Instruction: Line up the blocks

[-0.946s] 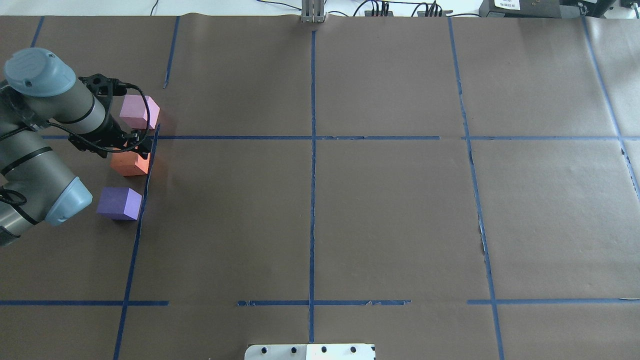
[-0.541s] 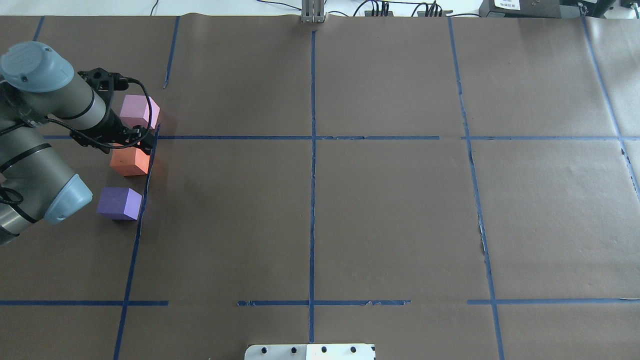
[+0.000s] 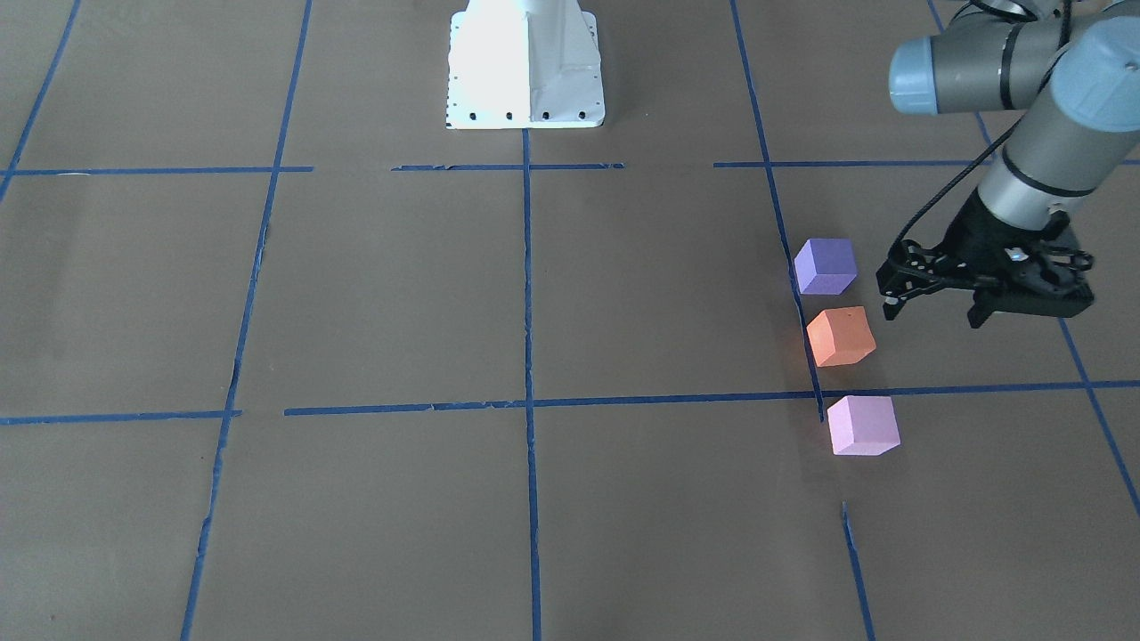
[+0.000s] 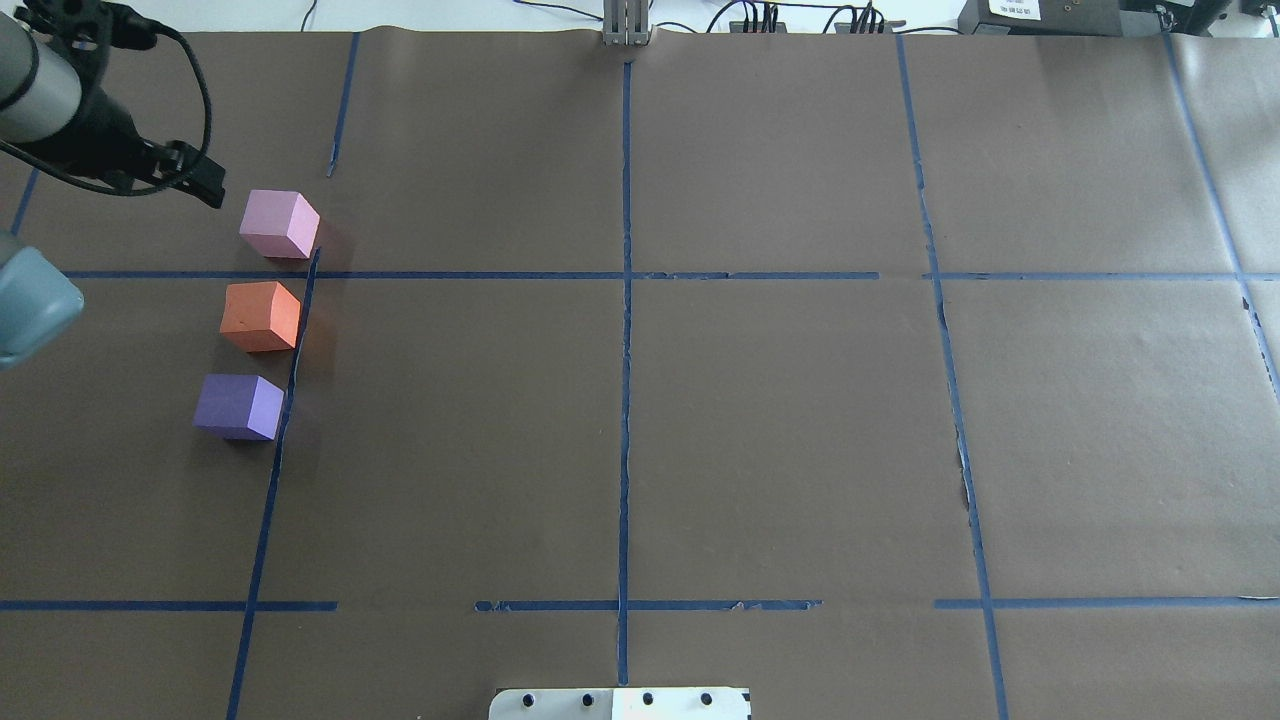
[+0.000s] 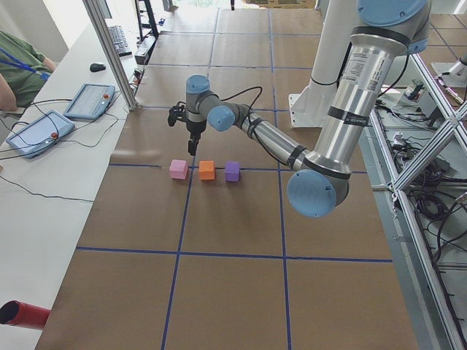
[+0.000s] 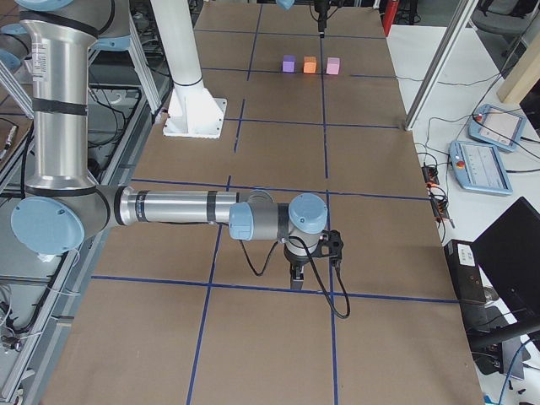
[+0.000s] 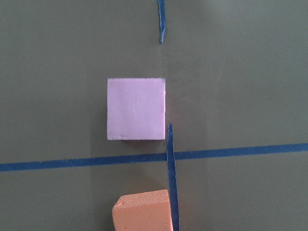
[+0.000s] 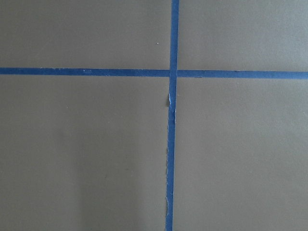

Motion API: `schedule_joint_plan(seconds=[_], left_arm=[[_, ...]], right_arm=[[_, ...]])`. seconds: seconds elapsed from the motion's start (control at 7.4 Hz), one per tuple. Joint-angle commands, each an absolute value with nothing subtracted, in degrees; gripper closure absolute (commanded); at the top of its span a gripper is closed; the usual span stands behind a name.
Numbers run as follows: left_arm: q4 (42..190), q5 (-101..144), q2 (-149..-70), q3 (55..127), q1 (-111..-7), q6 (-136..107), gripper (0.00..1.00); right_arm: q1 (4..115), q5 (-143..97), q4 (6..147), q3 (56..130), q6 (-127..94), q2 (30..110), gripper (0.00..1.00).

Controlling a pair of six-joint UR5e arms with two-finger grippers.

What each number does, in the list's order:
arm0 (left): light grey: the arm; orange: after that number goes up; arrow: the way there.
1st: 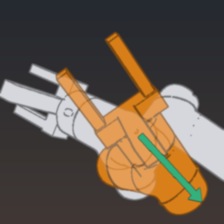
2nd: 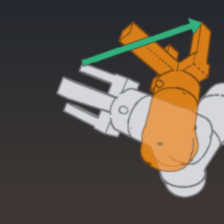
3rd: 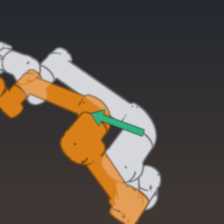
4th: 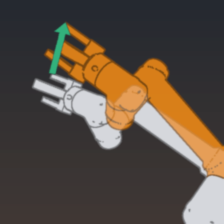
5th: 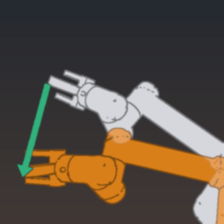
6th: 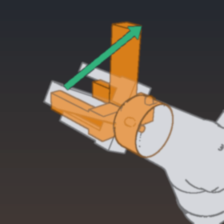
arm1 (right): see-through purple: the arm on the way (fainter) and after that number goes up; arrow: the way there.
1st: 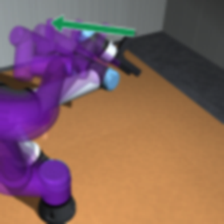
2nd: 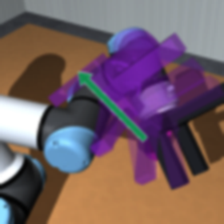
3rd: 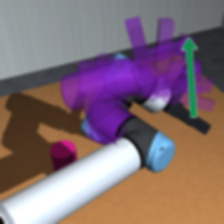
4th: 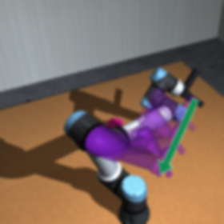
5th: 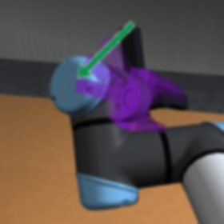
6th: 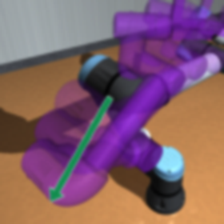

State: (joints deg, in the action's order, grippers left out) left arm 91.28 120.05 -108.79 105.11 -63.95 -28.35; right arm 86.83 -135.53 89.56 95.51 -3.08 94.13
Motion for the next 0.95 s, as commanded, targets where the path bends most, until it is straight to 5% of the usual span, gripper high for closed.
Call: schedule_joint_plan(seconds=[0.0, 0.41, 0.81], left_arm=[[88.2, 124.6, -107.0, 104.6, -74.7, -10.1, 0.00], [88.9, 130.2, -99.6, 90.2, -87.2, 14.4, 0.00], [88.9, 131.5, -95.8, 88.6, -88.9, 18.0, 0.00]], right_arm=[[86.7, -135.5, 89.6, 95.5, -3.1, 94.1, 0.00], [86.8, -135.5, 89.6, 95.5, -3.1, 94.1, 0.00], [86.7, -135.5, 89.6, 95.5, -3.1, 94.1, 0.00]])
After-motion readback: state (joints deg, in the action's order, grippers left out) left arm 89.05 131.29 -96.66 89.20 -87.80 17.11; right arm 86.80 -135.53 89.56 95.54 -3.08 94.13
